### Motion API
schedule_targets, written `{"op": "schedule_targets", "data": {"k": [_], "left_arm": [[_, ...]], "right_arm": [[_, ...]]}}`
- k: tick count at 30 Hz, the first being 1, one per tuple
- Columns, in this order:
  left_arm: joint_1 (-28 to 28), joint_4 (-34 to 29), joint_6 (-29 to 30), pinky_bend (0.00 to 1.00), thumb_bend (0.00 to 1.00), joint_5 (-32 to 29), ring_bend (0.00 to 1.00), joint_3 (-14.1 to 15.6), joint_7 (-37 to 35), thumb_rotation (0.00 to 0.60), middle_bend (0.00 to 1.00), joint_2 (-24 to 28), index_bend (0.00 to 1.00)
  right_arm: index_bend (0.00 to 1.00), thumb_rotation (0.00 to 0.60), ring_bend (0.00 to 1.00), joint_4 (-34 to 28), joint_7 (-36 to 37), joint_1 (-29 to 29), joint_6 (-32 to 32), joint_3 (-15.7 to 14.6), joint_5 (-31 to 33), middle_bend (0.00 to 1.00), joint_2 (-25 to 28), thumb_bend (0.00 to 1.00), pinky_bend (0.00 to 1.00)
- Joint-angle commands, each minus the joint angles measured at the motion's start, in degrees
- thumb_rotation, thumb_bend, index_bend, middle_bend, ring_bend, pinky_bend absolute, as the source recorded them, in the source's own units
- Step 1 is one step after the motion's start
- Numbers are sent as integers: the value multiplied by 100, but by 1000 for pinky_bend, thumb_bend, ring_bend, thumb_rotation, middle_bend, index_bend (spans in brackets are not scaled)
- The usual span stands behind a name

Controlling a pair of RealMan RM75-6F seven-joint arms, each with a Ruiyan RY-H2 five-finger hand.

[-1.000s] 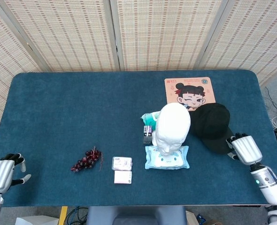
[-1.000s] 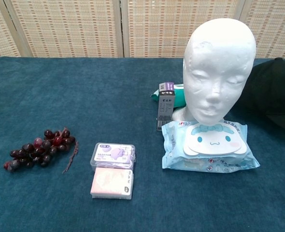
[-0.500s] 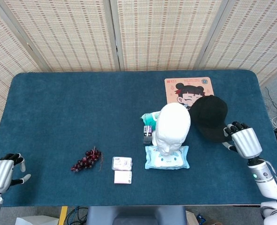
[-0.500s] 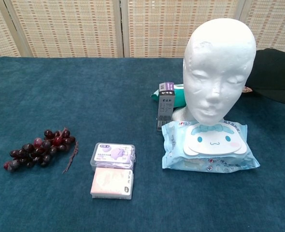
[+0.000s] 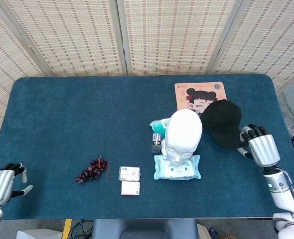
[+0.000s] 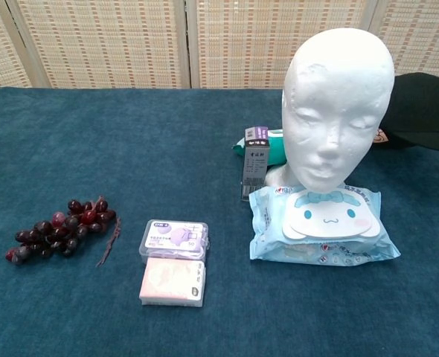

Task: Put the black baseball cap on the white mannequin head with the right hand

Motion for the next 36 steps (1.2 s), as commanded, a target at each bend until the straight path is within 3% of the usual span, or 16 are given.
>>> {"op": "schedule_targets", "data": {"k": [1,13,36], "left_arm": [[-2,-18,-6,520,5,-10,365,-4,-7,600,482,12,674],[-3,-14,-34,520,6,-19,365,6,-56,600,482,33,674],[-3,-58,-59,520,5,-28,365,14,-117,600,482,72,674]], "right_arm": [[564,600,287,-20,4,16,-50,51,56,414,-20,116,396],[547,600,280,-79,77,42,-165,182,203,411,-56,327,384],[547,600,280,-94,215,163,-296,337,357,411,-45,420,384]]}}
